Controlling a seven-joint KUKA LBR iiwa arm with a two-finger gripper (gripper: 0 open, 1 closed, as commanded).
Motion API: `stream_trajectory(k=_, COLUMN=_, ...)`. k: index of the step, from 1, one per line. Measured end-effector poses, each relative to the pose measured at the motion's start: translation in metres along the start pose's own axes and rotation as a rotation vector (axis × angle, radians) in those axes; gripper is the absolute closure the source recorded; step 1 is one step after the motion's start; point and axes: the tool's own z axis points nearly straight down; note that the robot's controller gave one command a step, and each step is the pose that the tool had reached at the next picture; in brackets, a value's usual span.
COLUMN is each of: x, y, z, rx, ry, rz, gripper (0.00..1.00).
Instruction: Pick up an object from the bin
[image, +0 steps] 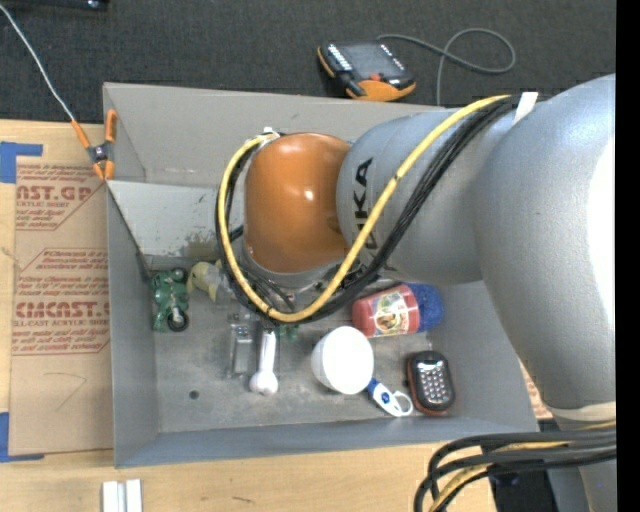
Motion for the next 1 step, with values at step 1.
stream_trajectory(k=1, x=0.0128, y=-0.0856, z=0.0247, rx=0.004, ry=0.003, rz=0.087, gripper=0.00)
